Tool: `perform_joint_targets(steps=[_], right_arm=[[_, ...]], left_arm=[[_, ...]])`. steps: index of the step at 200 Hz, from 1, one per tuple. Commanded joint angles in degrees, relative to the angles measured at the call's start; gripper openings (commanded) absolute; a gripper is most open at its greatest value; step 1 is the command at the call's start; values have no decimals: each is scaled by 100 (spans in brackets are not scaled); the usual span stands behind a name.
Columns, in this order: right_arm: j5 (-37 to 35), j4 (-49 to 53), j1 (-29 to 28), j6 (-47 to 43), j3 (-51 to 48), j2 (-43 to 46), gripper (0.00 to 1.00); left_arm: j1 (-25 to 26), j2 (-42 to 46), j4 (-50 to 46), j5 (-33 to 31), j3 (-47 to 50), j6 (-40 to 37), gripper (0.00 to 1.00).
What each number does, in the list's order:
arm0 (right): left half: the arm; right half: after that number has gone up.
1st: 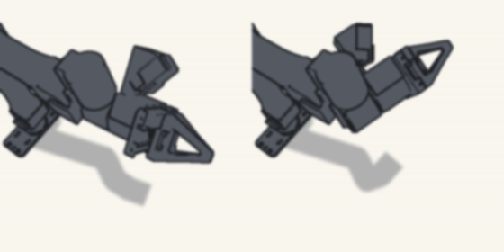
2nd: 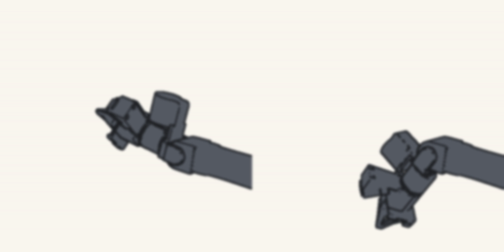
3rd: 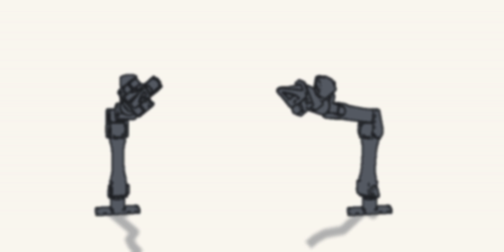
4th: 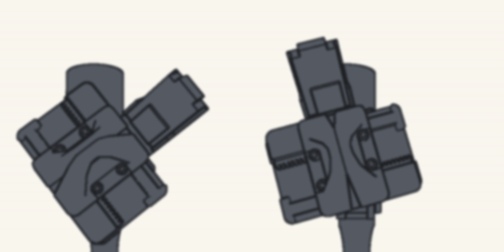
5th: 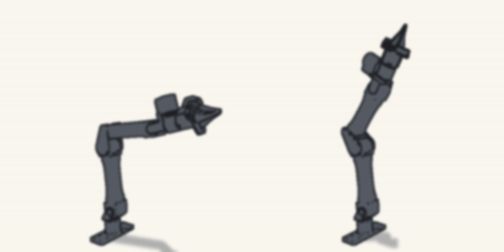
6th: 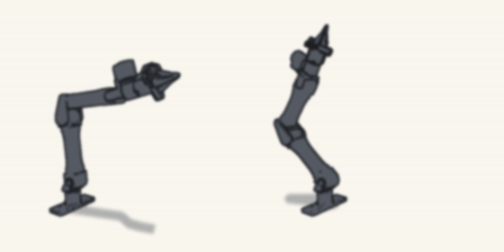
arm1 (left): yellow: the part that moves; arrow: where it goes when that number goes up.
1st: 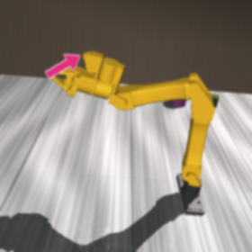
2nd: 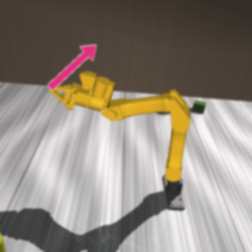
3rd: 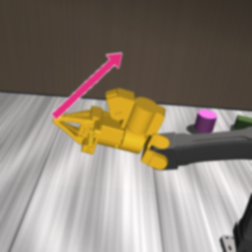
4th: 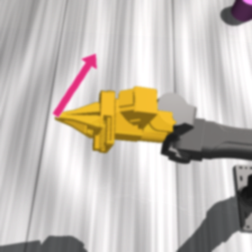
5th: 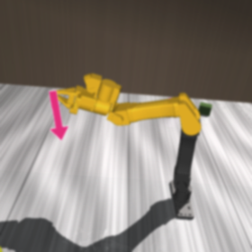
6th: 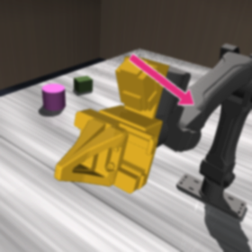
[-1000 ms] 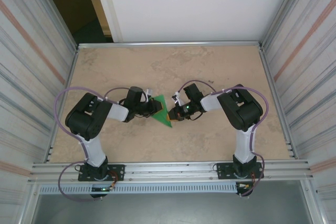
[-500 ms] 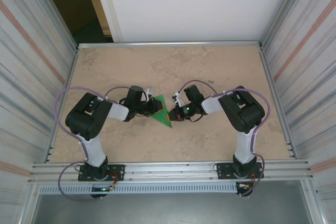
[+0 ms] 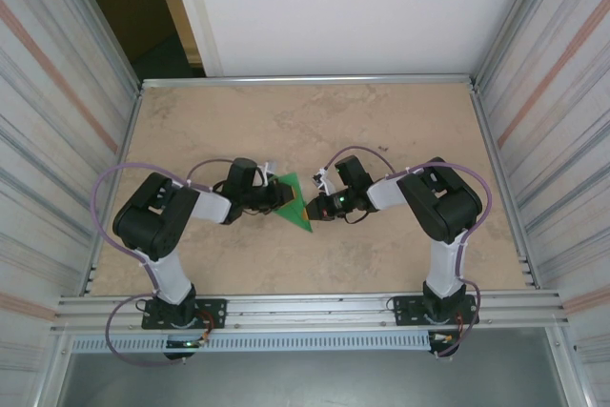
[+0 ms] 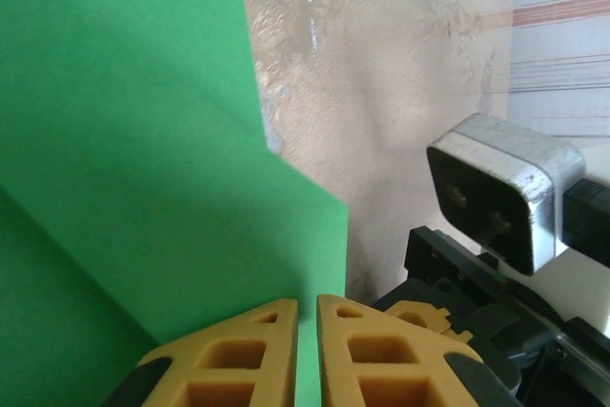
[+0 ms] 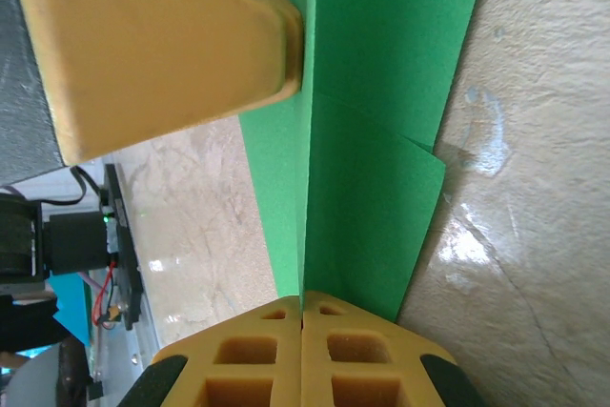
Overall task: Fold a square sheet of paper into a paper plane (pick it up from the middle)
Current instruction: Fourth fold the wing at the center of the table.
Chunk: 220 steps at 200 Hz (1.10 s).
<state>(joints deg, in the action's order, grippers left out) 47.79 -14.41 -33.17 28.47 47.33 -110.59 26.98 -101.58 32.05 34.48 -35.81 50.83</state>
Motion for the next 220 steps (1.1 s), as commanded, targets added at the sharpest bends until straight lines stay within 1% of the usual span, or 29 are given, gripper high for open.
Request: perform_joint_targets(steps=[1,92,192,220], right_arm=[[-1218,782,30,-30,-352,-385,0],[-1215,835,42,-27,-322,-417,0],[-1231,913,47,-21,-312,-351,0],[-1074,939,61,93,-271,-51,9]], left_arm=[[0,2,198,-33,94,-11,14],[-1,-335,104,50,-197,-55,13],[4,-502,-260,-106,-168,-150,13],[9,-587,-480,-213,-131,-170,13]])
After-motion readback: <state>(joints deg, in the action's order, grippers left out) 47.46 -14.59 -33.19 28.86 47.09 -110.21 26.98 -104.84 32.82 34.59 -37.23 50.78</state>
